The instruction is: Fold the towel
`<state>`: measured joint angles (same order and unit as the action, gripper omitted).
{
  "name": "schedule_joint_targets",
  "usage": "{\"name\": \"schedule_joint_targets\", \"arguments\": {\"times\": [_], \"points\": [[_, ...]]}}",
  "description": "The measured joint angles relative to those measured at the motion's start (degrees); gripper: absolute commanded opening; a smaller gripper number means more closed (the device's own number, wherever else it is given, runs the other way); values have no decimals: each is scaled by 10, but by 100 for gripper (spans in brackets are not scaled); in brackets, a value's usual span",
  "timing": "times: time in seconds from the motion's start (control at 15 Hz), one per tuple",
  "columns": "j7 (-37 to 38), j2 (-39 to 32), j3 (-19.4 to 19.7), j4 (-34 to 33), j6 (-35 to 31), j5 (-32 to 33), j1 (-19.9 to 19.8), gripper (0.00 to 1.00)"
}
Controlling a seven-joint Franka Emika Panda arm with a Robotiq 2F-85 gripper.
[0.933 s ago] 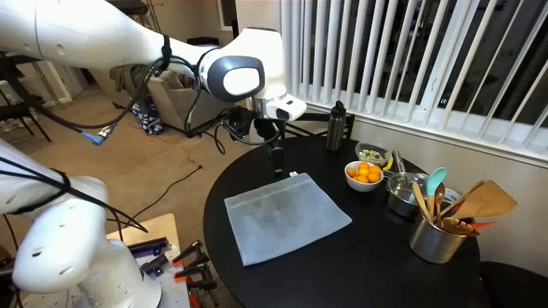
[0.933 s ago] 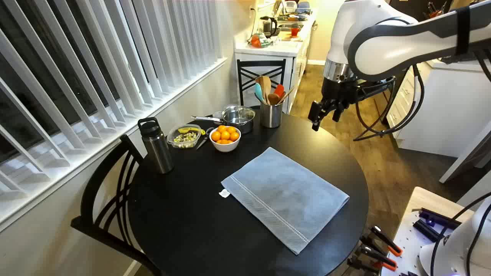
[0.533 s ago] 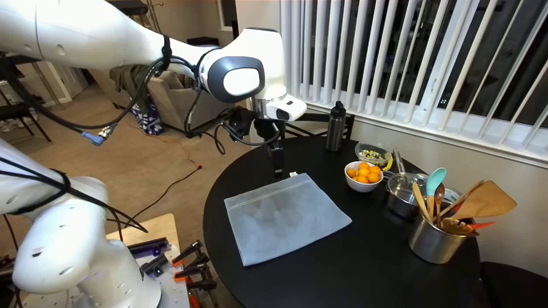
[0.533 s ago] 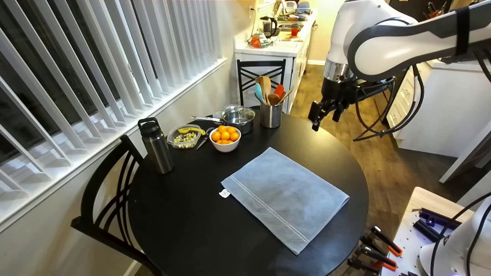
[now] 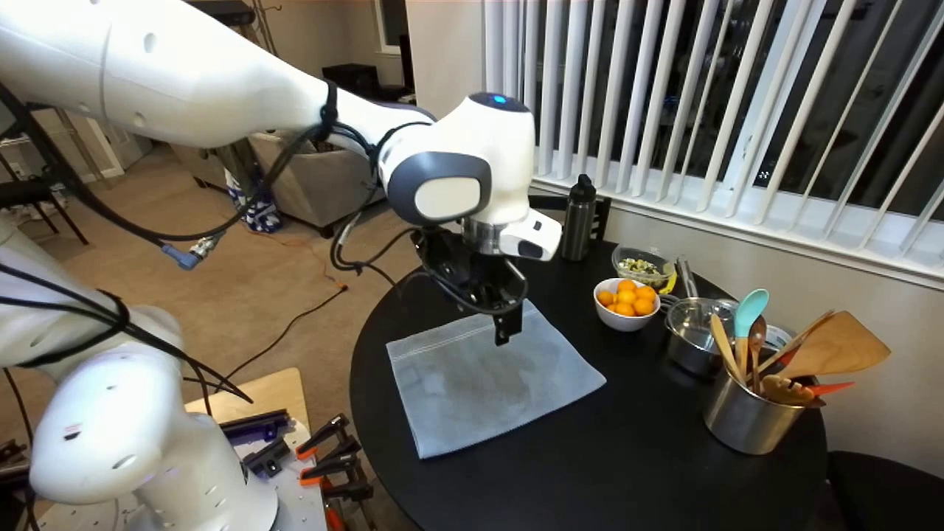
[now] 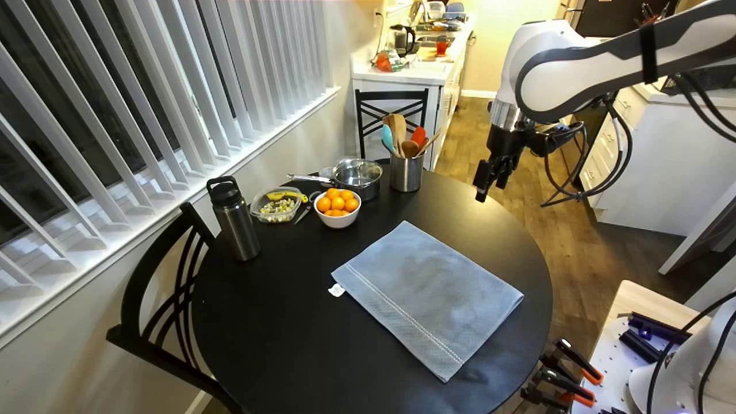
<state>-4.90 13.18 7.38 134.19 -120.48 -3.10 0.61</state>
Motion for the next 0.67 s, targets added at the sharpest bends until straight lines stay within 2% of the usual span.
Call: {"name": "schedule_joint_targets", "arguments": {"times": [0.13, 0.33, 0.47, 0.67], "points": [[-81, -48, 21, -3, -15, -31, -5, 100], [-172, -133, 25, -20, -26, -97, -6, 100], [-207, -190, 15, -43, -27, -136, -9, 100], [-223, -231, 7, -67, -27, -151, -17, 100]]}}
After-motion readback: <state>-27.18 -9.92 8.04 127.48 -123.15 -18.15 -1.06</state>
